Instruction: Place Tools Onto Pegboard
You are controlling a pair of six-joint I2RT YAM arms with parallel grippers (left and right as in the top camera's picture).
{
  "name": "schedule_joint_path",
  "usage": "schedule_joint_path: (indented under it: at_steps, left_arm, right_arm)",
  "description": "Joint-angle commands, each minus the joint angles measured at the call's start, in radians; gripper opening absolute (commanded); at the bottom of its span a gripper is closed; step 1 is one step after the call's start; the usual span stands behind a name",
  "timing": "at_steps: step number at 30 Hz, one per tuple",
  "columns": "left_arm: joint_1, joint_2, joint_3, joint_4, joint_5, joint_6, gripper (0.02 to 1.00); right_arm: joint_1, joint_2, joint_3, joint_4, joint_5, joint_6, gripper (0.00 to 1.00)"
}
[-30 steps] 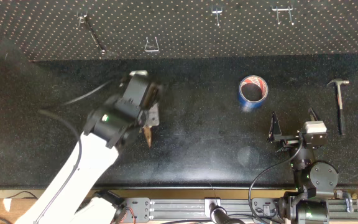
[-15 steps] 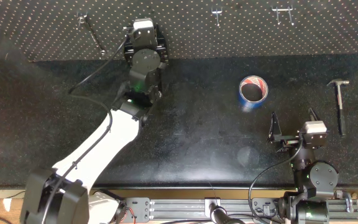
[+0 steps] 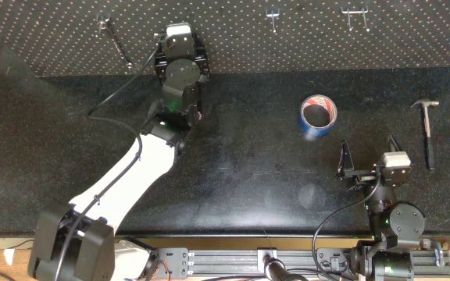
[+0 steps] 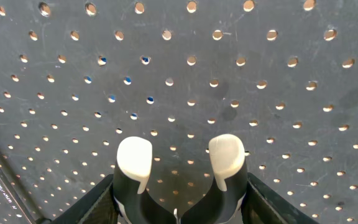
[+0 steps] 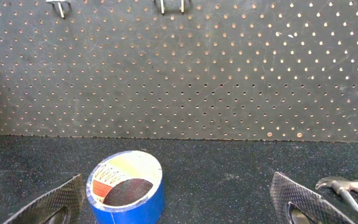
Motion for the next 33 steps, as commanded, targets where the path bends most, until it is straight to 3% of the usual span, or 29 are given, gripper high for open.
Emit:
schedule_joint_path:
  at_steps: [1,8,9,11,18,21,23,24,25,28,30,31,33]
  left_arm:
    - [0.006,0.04,0.011,0.023,0.005,0.001,0.027]
    - [0.006,0.077,0.011,0.093,0.011,0.002,0.031]
    - [0.006,0.077,0.011,0.092,0.011,0.002,0.095]
    - [0.006,0.077,0.011,0.093,0.011,0.002,0.36]
    - [0.006,0.077,0.011,0.074,0.011,0.002,0.485]
    - [0.006,0.077,0.011,0.074,0.011,0.002,0.772]
    - [0.006,0.077,0.011,0.074,0.011,0.002,0.827]
    - [0.006,0.077,0.011,0.074,0.011,0.002,0.941]
    - [0.006,0.075,0.011,0.074,0.011,0.002,0.996]
    - [0.006,-0.021,0.011,-0.065,0.013,0.002,0.996]
    - [0.032,-0.143,0.01,-0.264,0.097,0.002,0.998]
    - [0.075,-0.233,-0.001,-0.386,0.209,0.002,0.996]
    - [0.145,-0.388,-0.121,-0.407,0.29,0.002,0.996]
  right_arm:
    - [0.003,-0.005,-0.003,-0.005,0.001,0.018,0.976]
    - [0.003,-0.005,-0.003,-0.005,0.001,0.018,0.976]
    - [0.003,-0.005,-0.003,-0.005,0.001,0.018,0.976]
    - [0.003,-0.005,-0.003,-0.005,0.001,0.018,0.976]
    - [0.003,-0.005,-0.003,-0.005,0.001,0.018,0.978]
    - [0.003,-0.005,-0.003,-0.005,0.001,0.018,0.976]
    - [0.003,-0.005,-0.003,-0.005,0.001,0.018,0.976]
    - [0.003,-0.005,-0.003,-0.005,0.001,0.018,0.976]
    - [0.003,-0.005,-0.003,-0.005,0.001,0.018,0.976]
    - [0.003,-0.005,-0.003,-0.005,0.001,0.018,0.976]
    - [0.003,-0.005,-0.003,-0.005,0.001,0.018,0.976]
    - [0.003,-0.005,-0.003,-0.005,0.001,0.018,0.976]
    - [0.003,-0.005,-0.003,-0.005,0.001,0.018,0.976]
